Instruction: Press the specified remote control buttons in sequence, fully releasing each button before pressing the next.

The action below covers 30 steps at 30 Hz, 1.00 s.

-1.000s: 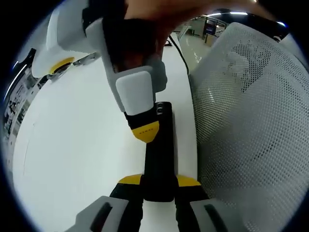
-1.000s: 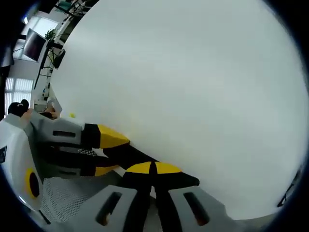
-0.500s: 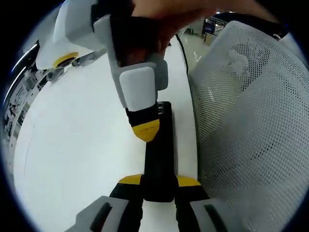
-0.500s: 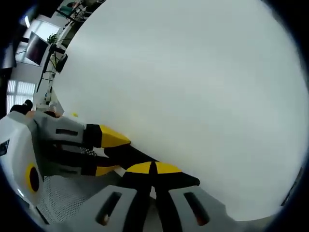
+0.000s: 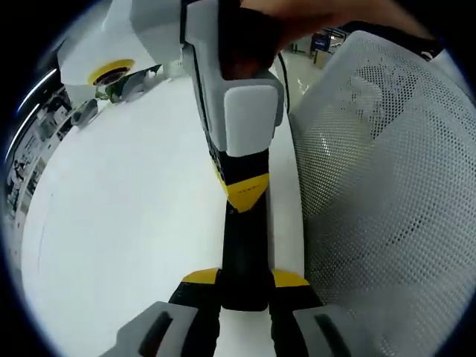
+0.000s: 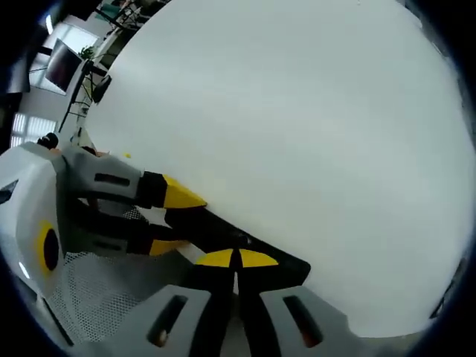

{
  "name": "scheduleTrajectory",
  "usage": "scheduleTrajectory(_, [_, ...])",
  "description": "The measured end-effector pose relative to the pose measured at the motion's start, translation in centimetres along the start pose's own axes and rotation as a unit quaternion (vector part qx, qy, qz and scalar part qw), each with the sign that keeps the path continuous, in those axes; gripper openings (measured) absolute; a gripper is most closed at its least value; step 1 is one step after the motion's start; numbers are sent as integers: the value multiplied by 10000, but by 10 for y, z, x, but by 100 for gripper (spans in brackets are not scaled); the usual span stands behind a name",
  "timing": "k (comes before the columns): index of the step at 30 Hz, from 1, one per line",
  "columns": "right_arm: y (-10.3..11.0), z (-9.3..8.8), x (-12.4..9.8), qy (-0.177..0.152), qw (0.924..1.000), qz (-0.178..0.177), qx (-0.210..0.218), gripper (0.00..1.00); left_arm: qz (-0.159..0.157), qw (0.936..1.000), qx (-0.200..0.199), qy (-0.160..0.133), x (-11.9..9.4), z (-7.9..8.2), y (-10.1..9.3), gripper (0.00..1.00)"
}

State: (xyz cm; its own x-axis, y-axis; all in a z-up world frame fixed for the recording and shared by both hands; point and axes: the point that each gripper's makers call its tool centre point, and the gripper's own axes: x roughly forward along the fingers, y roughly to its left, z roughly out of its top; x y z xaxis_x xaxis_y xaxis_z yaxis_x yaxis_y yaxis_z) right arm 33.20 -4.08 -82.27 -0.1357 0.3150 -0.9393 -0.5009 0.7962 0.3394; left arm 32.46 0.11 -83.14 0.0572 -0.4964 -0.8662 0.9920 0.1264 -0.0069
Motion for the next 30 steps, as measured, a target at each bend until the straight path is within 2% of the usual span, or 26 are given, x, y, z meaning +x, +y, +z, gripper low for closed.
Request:
scheduleTrajectory(11, [0, 1, 1, -39, 10000, -55, -23, 0, 9, 10000, 4, 17, 0, 0, -1, 24])
scheduleTrajectory(22, [1, 1, 2, -389, 9971, -489, -438, 0, 8, 10000, 22, 33, 0, 0, 0, 24])
scheduleTrajectory(27, [0, 1, 2, -310, 9984, -418, -242, 0, 15, 10000, 17, 29, -1, 0, -1, 24])
scheduleTrajectory(30, [0, -1, 1, -434, 9981, -363, -231, 0, 15, 10000, 26, 29, 0, 0, 0, 24])
